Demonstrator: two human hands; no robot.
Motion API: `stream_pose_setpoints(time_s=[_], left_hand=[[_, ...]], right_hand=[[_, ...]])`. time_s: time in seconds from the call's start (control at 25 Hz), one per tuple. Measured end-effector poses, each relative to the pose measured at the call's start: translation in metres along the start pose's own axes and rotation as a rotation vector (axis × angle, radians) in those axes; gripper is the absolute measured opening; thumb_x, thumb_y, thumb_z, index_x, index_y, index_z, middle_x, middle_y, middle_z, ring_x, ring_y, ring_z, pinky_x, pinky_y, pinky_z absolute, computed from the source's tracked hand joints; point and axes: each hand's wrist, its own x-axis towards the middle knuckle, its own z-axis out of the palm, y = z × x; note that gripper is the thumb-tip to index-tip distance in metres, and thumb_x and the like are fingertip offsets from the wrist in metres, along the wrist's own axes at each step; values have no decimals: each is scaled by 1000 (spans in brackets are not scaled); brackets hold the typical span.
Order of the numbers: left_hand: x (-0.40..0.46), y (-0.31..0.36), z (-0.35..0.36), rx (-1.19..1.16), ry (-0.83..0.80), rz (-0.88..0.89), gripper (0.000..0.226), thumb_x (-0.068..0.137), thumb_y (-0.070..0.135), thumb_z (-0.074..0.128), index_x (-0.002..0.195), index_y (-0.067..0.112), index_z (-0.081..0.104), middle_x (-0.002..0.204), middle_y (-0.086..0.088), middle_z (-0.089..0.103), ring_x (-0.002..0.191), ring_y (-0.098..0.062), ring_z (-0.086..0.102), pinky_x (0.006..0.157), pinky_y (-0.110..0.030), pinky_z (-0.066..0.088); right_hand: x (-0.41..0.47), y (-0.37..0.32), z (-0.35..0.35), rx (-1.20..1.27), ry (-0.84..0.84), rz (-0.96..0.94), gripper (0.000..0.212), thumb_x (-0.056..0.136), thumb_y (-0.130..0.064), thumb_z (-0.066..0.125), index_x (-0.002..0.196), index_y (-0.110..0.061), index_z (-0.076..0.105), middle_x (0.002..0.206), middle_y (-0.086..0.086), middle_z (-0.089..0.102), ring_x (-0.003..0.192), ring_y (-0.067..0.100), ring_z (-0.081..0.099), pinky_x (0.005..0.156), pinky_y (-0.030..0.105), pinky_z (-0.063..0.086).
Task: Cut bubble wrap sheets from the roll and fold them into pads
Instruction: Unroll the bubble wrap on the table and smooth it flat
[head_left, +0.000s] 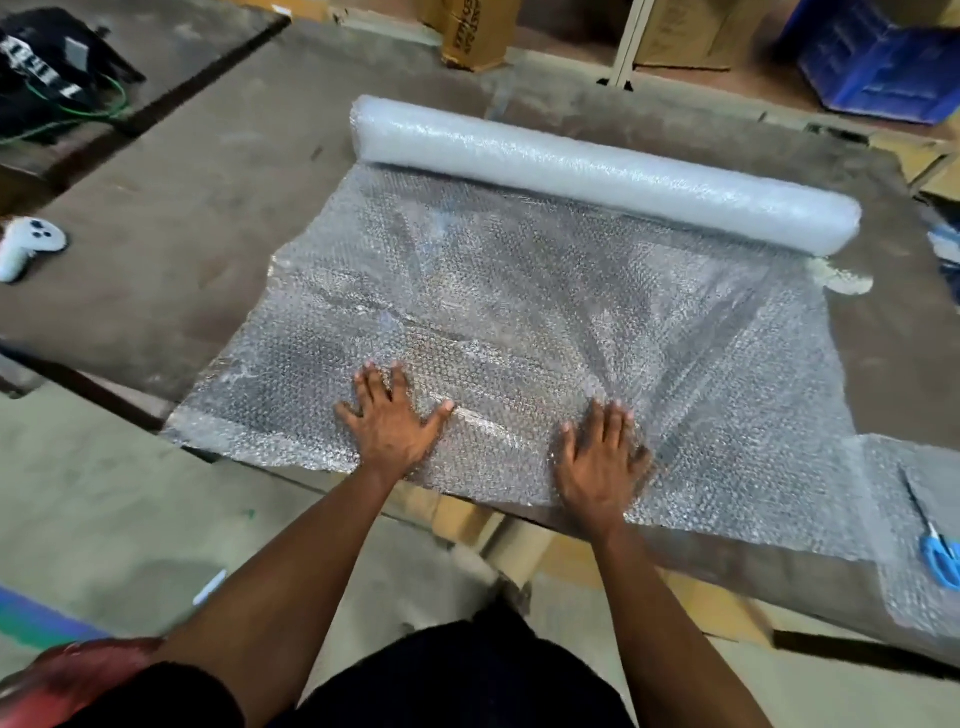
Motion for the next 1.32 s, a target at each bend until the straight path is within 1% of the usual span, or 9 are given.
stream_pose_setpoints(time_s=[0.16, 0.28, 0.44, 0.64, 0.8, 0.92, 1.04, 1.16, 1.32], left_hand=[[-3, -12, -1, -8, -10, 52, 131, 74, 106, 9, 166, 16, -13, 173, -20, -17, 160, -38, -16, 119, -79, -1], [-3, -15, -1, 0, 23, 76, 128, 76, 105, 9, 167, 18, -12, 173, -19, -18, 160, -37, -16, 119, -78, -5], [-2, -10, -3, 77, 94, 201, 113, 85, 97, 3, 167, 21, -14, 173, -12, -19, 161, -31, -14, 124, -70, -4], [11, 13, -4, 113, 28, 315, 102, 88, 95, 5, 165, 32, -17, 172, -11, -22, 161, -30, -14, 126, -68, 3], [10, 16, -6, 206, 6, 276, 112, 80, 100, 2, 166, 31, -15, 173, -13, -18, 162, -34, -2, 122, -73, 10], [11, 19, -12, 214, 25, 257, 118, 78, 103, 7, 168, 29, -8, 175, -14, -8, 161, -36, 11, 119, -72, 16], [21, 27, -15, 181, 37, 261, 111, 83, 99, 7, 168, 28, -7, 175, -11, -12, 162, -32, 0, 123, -70, 9], [39, 48, -15, 143, 55, 251, 100, 92, 91, 8, 168, 26, -4, 175, -9, -8, 162, -30, 0, 126, -67, 12], [72, 86, -23, 93, 54, 221, 94, 98, 84, 11, 168, 24, -6, 176, -8, -8, 162, -29, 1, 128, -62, 12]], right_hand=[[-27, -5, 5, -2, 23, 59, 73, 109, -67, 19, 171, -30, 6, 179, 2, 1, 165, 27, -1, 125, 70, -5], [-37, -11, 4, 1, -6, 99, 72, 110, -62, 20, 171, -28, 2, 179, 2, -5, 165, 26, -9, 122, 69, -12], [-35, -14, 2, -7, 24, 83, 76, 108, -67, 17, 171, -28, 1, 179, 7, -8, 165, 28, -6, 127, 63, -5], [-8, -11, -4, -51, -9, -48, 78, 106, -69, 12, 171, -28, -4, 178, 5, -12, 164, 24, -12, 132, 54, -3], [6, -3, -12, -28, -24, -91, 79, 106, -72, 16, 171, -30, 0, 179, 2, -6, 165, 24, -4, 131, 56, 2], [12, -1, -18, -48, -5, -67, 78, 105, -72, 19, 169, -27, 15, 177, 6, 15, 163, 29, 15, 128, 61, 16], [31, -7, -20, -49, 12, -78, 77, 105, -73, 20, 166, -26, 23, 171, 13, 28, 156, 35, 29, 123, 63, 27], [66, -13, -26, -43, -27, -135, 80, 104, -73, 19, 167, -23, 21, 174, 11, 23, 159, 33, 24, 124, 64, 23], [118, -18, -40, -76, -86, -198, 80, 107, -70, 16, 170, -23, 1, 178, 9, 1, 164, 30, 5, 128, 59, 7]])
